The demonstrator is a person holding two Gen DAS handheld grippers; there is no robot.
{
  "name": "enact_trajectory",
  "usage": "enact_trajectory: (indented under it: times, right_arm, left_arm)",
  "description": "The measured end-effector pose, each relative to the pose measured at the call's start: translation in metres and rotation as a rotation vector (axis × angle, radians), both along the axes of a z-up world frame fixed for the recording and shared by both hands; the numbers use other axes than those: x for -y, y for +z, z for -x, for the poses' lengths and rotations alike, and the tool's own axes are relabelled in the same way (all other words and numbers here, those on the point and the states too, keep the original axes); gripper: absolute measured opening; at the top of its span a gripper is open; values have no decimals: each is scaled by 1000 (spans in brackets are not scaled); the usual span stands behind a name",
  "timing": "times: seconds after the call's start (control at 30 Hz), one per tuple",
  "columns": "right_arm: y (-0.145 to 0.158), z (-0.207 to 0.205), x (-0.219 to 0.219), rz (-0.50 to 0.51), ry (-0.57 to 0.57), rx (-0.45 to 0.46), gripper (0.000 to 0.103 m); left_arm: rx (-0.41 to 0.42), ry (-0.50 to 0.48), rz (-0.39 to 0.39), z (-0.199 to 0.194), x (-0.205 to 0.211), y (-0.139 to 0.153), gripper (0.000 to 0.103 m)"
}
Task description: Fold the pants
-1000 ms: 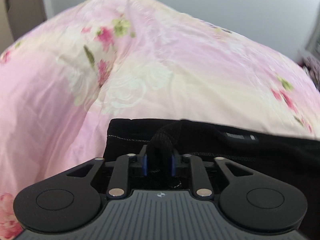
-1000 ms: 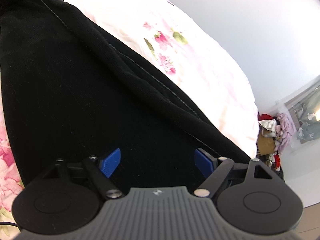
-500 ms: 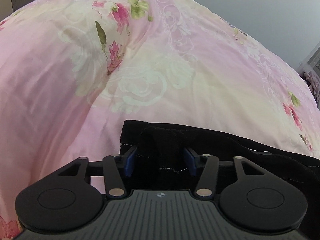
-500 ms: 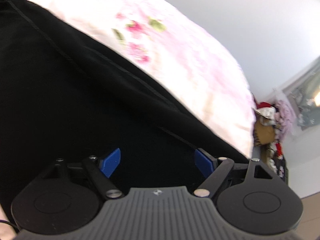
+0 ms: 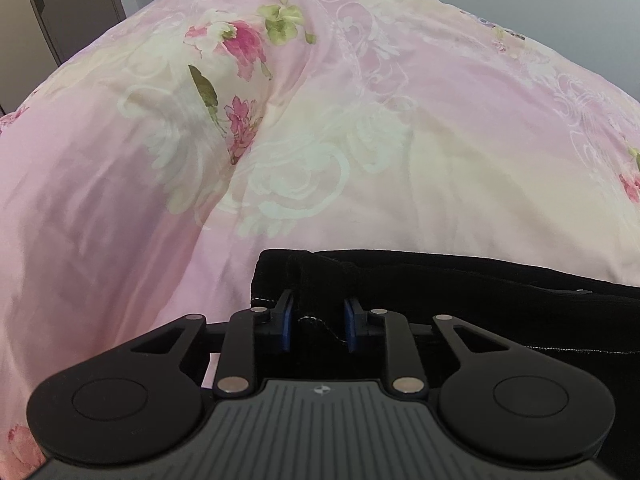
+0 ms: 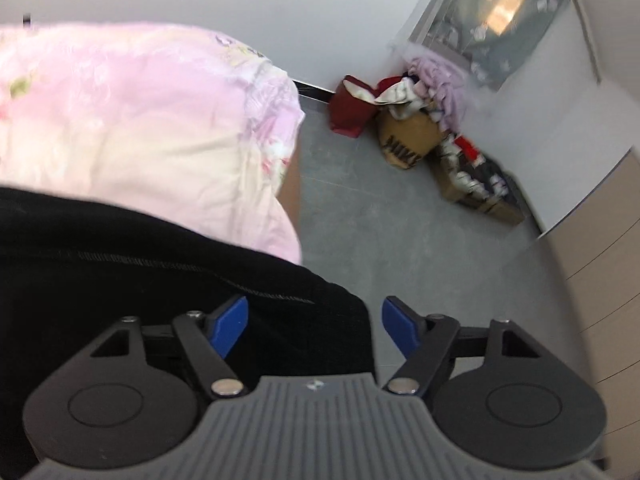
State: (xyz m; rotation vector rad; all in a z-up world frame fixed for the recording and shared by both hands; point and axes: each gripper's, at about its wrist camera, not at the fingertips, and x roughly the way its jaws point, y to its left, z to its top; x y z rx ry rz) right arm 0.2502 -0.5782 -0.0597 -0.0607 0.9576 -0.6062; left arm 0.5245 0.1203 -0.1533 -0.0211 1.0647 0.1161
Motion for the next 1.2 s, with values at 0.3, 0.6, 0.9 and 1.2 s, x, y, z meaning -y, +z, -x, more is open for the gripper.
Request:
enact_trajectory:
  times: [0.3,0.6,0.9,1.2]
  right_arm:
    - [-20,-114,-103,-11,566,-16,87]
    - [-52,-151,-142,-66,703,-172,9]
    - [-7,-143,-155,73,567,-52,1]
    - [-66,-194,-148,34,475,-180,2]
  left_arm:
    - [-19,21,-60,-4,11,-1,27]
    - [17,32,-24,5,6,6,26]
    - [122,-5,16,22,-3,44,22]
    - [42,-47,-71,-6,7,-1,23]
